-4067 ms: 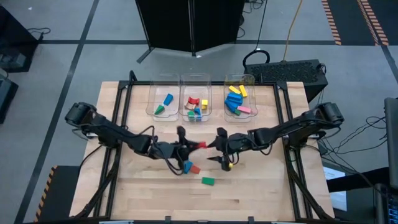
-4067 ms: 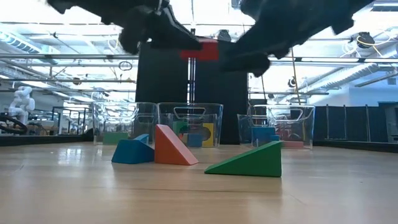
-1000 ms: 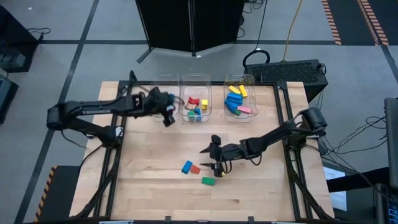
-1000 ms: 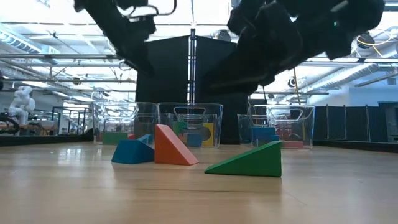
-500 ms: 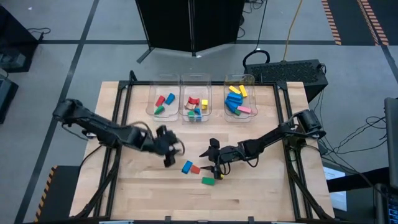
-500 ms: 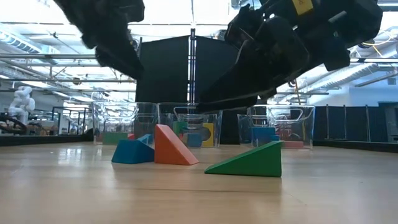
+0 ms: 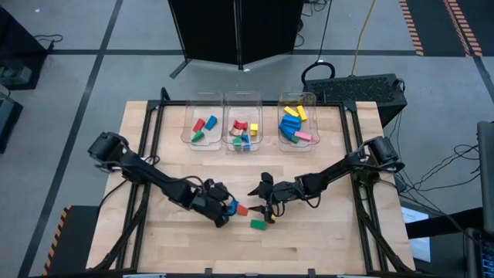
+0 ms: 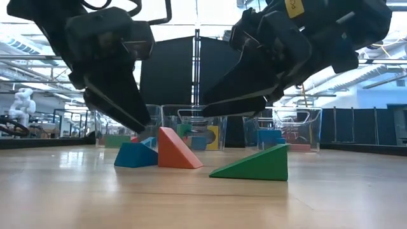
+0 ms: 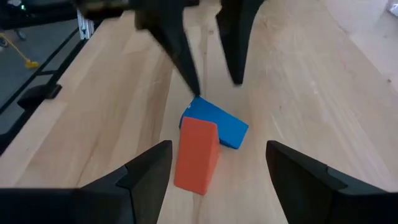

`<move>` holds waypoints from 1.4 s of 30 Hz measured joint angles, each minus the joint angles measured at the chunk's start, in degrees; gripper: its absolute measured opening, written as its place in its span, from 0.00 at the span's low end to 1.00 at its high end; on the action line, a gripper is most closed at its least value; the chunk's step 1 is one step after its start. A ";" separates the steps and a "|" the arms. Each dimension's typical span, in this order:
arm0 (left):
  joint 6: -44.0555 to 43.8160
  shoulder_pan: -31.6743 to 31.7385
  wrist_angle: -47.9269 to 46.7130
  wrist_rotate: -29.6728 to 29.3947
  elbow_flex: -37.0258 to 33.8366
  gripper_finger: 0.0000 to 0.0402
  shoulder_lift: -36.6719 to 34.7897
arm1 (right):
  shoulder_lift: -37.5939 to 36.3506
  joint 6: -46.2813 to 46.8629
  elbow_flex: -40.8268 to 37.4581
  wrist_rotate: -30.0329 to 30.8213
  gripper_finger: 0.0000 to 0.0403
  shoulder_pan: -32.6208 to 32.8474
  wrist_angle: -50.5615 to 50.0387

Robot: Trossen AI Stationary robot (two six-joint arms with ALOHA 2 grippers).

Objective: Sort blocks by size
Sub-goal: Put the orange triangular block into the left transparent bin

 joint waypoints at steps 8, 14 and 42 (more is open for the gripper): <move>-2.93 -1.76 6.02 1.49 0.02 0.46 3.45 | -0.02 1.11 0.00 0.32 0.62 0.12 0.40; -6.04 -2.23 6.59 0.93 0.10 0.46 5.27 | -0.02 1.14 -0.02 0.38 0.62 0.12 0.57; 49.58 -1.81 10.41 -2.94 3.99 0.46 8.78 | -0.02 -0.84 -0.02 -0.02 0.62 0.10 -3.38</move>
